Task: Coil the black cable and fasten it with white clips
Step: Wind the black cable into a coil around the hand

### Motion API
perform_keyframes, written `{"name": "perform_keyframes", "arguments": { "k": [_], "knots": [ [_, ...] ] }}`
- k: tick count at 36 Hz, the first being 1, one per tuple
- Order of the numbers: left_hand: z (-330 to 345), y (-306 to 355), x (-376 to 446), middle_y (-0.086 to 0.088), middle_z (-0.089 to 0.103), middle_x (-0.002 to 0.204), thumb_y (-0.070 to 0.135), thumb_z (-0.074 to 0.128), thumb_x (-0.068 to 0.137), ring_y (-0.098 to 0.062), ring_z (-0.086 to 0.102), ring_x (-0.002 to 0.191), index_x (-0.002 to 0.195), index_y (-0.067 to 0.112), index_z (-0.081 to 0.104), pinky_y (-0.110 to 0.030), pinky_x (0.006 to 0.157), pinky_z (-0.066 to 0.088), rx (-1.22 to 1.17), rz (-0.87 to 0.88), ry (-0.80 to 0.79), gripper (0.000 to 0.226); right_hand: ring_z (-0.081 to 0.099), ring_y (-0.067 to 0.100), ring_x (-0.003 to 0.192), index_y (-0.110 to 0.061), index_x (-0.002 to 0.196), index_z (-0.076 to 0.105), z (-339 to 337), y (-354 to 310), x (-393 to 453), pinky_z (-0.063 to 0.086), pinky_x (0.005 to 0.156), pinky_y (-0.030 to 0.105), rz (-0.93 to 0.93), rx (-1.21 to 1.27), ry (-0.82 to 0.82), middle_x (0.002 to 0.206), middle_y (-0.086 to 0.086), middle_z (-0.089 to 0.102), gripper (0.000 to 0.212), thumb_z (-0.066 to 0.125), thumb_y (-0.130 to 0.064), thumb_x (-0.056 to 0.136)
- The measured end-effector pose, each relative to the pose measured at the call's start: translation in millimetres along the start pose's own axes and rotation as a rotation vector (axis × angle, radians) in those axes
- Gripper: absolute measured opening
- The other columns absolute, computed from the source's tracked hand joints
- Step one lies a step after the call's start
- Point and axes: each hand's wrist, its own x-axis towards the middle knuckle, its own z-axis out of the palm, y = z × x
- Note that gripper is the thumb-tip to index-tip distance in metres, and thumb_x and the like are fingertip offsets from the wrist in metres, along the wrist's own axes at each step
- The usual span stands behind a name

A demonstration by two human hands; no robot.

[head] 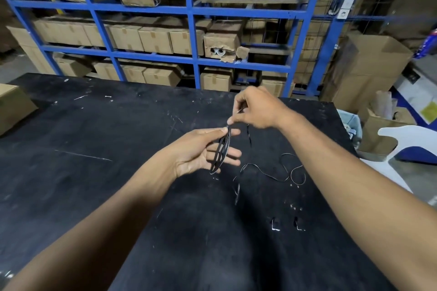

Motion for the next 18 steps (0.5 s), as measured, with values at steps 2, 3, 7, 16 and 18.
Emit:
{"name": "perform_keyframes", "arguments": {
  "k": [2,3,7,16,18],
  "knots": [
    [0,-1,4,-0.024,0.077,0.116,0.045,0.054,0.103,-0.041,0.075,0.107,0.119,0.031,0.077,-0.038,0.072,0.060,0.007,0.007,0.046,0.031,0.065,0.011,0.073,-0.024,0.069,0.074,-4,-8,1,0.057,0.070,0.038,-0.012,-0.044,0.035,0.069,-0.011,0.070,0.025,0.092,-0.041,0.075],
    [0,-2,6,-0.024,0.077,0.115,0.044,0.055,0.103,-0.041,0.076,0.106,0.118,0.030,0.076,-0.038,0.069,0.060,0.005,0.014,0.072,0.030,0.067,0.012,0.075,-0.024,0.070,0.075,-5,-13,0,0.058,0.072,0.040,-0.023,-0.059,0.045,0.070,-0.011,0.070,0.025,0.092,-0.040,0.076],
    [-5,-1,17,-0.020,0.080,0.109,0.042,0.056,0.103,-0.038,0.078,0.100,0.124,0.025,0.069,-0.039,0.065,0.057,-0.048,0.074,0.186,0.030,0.066,0.003,0.073,-0.025,0.073,0.078,2,-22,-6,0.056,0.072,0.035,-0.037,0.002,0.116,0.070,-0.013,0.071,0.017,0.084,-0.032,0.087],
    [-8,13,29,-0.003,0.078,0.073,0.037,0.056,0.105,-0.015,0.071,0.053,0.107,0.022,0.076,-0.028,0.049,0.057,-0.447,0.155,0.332,0.025,0.074,0.003,0.088,-0.021,0.117,0.081,59,-40,-45,0.047,0.086,0.013,0.071,0.430,0.355,0.091,-0.006,0.084,0.030,0.060,-0.014,0.098],
    [-10,17,29,-0.007,0.082,0.092,0.037,0.054,0.105,-0.020,0.078,0.066,0.112,0.024,0.076,-0.033,0.056,0.061,-0.518,0.173,0.337,0.026,0.071,-0.005,0.077,-0.022,0.124,0.078,76,-41,-55,0.054,0.081,0.018,0.080,0.570,0.386,0.086,-0.006,0.083,0.033,0.059,-0.012,0.098]
  ]
}}
